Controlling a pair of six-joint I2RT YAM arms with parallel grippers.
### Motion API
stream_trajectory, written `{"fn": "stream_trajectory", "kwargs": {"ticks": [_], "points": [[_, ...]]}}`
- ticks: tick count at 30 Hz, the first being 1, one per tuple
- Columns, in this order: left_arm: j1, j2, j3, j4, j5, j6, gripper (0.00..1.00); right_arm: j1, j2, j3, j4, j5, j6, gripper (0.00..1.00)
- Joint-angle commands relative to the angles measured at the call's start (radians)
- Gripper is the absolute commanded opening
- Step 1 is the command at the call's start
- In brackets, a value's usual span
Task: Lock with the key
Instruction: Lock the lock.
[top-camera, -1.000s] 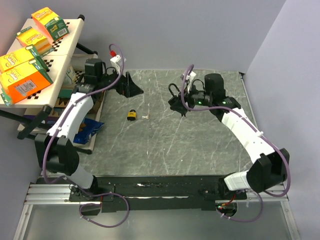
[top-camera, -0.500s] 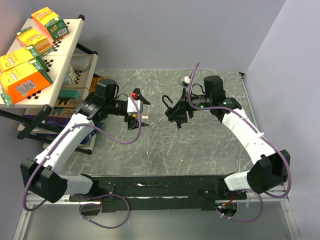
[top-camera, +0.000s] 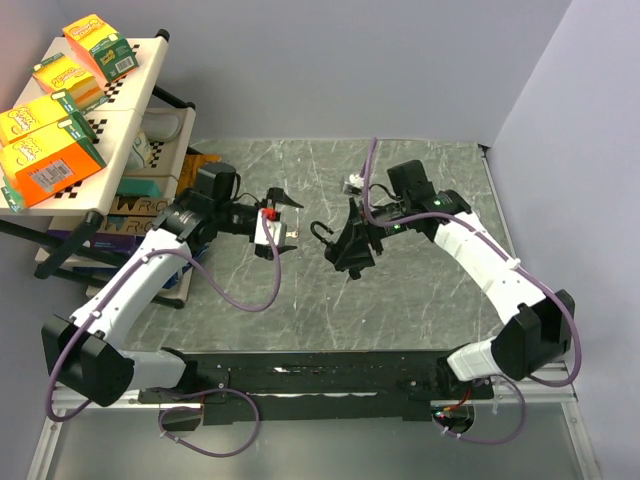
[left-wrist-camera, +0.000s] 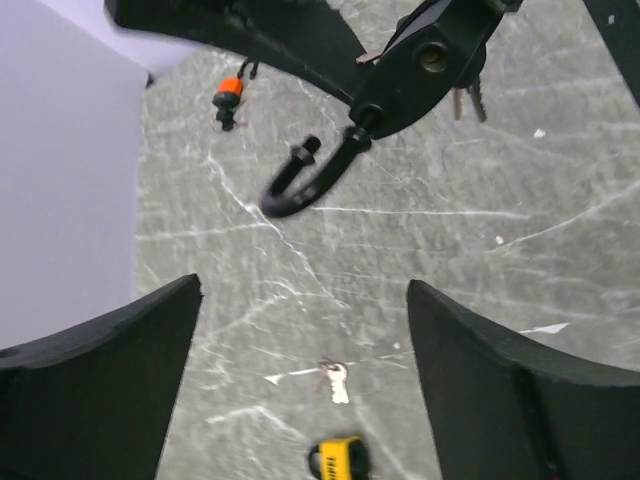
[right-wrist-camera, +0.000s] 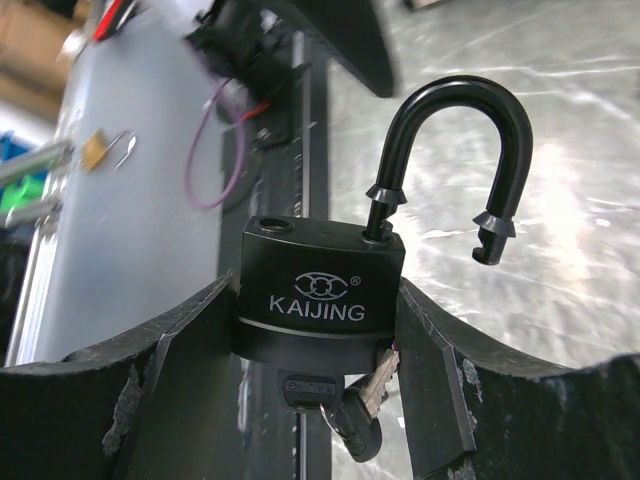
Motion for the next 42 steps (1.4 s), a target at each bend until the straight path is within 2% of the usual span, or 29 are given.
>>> {"fn": "stream_trajectory", "kwargs": {"ticks": [1,4,8,11,22,31,35,38,39,41,42], "points": [[-0.033,-0.018,-0.005,-0.035,0.060,0.212,0.85,0.031,0.045,0.121,-0.178,-0.125,-0.195,0.00],[-0.063,-0.032,-0.033,-0.020,0.066,0.281,0.79,0.034,0.096,0.180,-0.298,-0.140,-0.311,0.00],[-0.105,-0.016,-0.027,-0.050,0.055,0.344,0.67,0.042,0.190,0.268,-0.515,-0.164,-0.443,0.00],[-0.122,0.000,-0.011,-0.077,0.039,0.381,0.60,0.045,0.223,0.305,-0.581,-0.173,-0.493,0.00],[-0.171,-0.012,-0.051,0.038,-0.047,0.300,0.43,0.045,0.213,0.276,-0.574,-0.182,-0.487,0.00],[-0.191,-0.016,-0.077,0.061,-0.070,0.297,0.39,0.047,0.222,0.282,-0.602,-0.191,-0.505,0.00],[-0.192,-0.010,-0.074,0.063,-0.076,0.281,0.33,0.045,0.223,0.285,-0.608,-0.190,-0.508,0.00],[-0.192,-0.012,-0.076,0.071,-0.084,0.269,0.23,0.045,0.225,0.287,-0.608,-0.193,-0.508,0.00],[-0.192,-0.012,-0.079,0.080,-0.093,0.260,0.15,0.047,0.226,0.287,-0.608,-0.193,-0.510,0.00],[-0.192,-0.019,-0.093,0.120,-0.103,0.234,0.09,0.045,0.228,0.290,-0.609,-0.193,-0.511,0.00],[-0.194,-0.023,-0.099,0.132,-0.106,0.226,0.01,0.045,0.230,0.291,-0.609,-0.193,-0.510,0.00]]}}
